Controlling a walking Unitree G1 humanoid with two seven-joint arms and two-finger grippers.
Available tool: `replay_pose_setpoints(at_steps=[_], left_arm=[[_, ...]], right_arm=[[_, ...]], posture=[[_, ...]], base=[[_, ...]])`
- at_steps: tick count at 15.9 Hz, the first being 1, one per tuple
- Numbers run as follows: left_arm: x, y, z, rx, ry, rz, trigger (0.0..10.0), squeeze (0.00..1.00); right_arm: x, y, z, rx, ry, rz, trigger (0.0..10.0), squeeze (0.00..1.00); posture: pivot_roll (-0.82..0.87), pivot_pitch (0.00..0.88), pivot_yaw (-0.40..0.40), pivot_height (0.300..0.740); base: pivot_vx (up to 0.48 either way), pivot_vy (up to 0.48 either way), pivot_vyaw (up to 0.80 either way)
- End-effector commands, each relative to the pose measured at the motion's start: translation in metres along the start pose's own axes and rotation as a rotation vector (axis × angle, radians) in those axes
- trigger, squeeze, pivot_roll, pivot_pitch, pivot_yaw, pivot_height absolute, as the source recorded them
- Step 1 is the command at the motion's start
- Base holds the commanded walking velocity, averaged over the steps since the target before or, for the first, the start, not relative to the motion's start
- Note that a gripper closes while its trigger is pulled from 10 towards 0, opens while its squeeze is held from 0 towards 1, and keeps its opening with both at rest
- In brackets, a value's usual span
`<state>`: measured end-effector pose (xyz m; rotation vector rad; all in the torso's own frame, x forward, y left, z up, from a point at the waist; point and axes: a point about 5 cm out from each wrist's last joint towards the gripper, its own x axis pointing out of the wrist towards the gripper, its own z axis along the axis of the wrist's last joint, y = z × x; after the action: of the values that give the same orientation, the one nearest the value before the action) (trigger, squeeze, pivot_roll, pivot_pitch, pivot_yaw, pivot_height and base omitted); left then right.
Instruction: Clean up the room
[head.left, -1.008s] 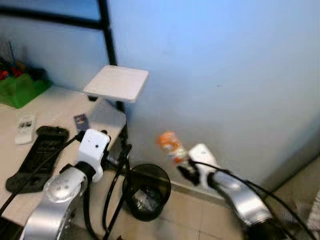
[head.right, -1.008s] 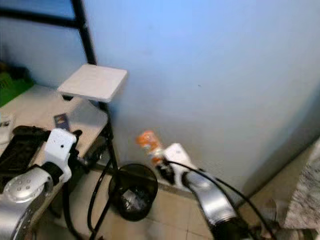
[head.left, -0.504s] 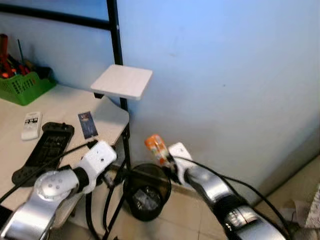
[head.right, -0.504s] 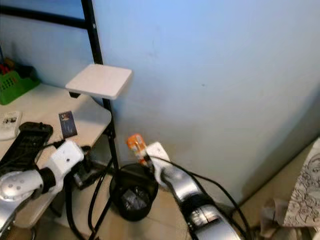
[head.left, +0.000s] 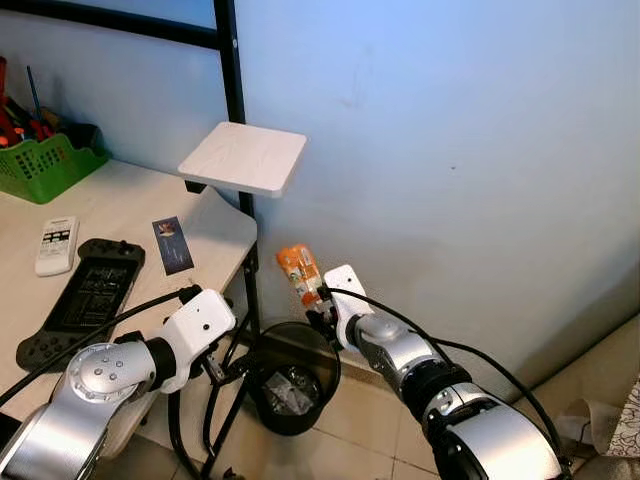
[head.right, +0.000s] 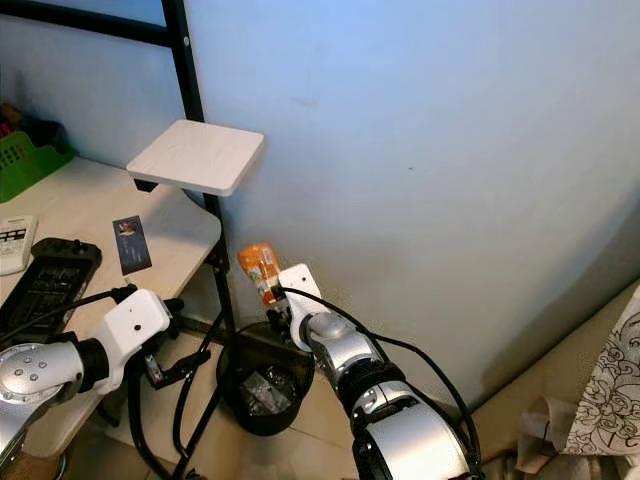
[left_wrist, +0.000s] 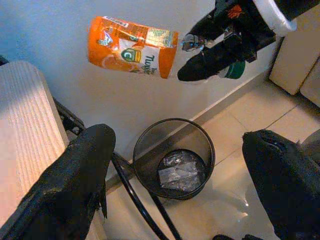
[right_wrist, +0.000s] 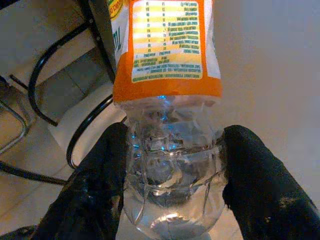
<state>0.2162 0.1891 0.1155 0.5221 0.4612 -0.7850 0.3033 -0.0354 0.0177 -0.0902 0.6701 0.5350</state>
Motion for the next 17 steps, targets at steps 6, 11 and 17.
replay_pose_setpoints(at_steps=[6,11,17], left_arm=[[-0.003,-0.001,0.0,0.019,0.009,-0.012,10.0,0.14],[-0.001,0.004,0.002,0.024,0.005,-0.006,10.0,0.14],[0.005,0.004,0.009,-0.073,-0.091,0.087,10.0,0.13]], right_arm=[[0.006,0.037,0.017,0.123,-0.046,0.167,10.0,1.0],[0.006,0.046,0.017,0.253,-0.063,0.256,10.0,1.0],[-0.001,0.023,0.023,0.25,-0.192,0.252,10.0,1.0]], posture=[[-0.04,0.032,-0.048,0.74],[-0.04,0.034,-0.037,0.74],[-0.04,0.02,-0.038,0.74]], base=[[0.0,0.0,0.0],[0.0,0.0,0.0],[0.0,0.0,0.0]])
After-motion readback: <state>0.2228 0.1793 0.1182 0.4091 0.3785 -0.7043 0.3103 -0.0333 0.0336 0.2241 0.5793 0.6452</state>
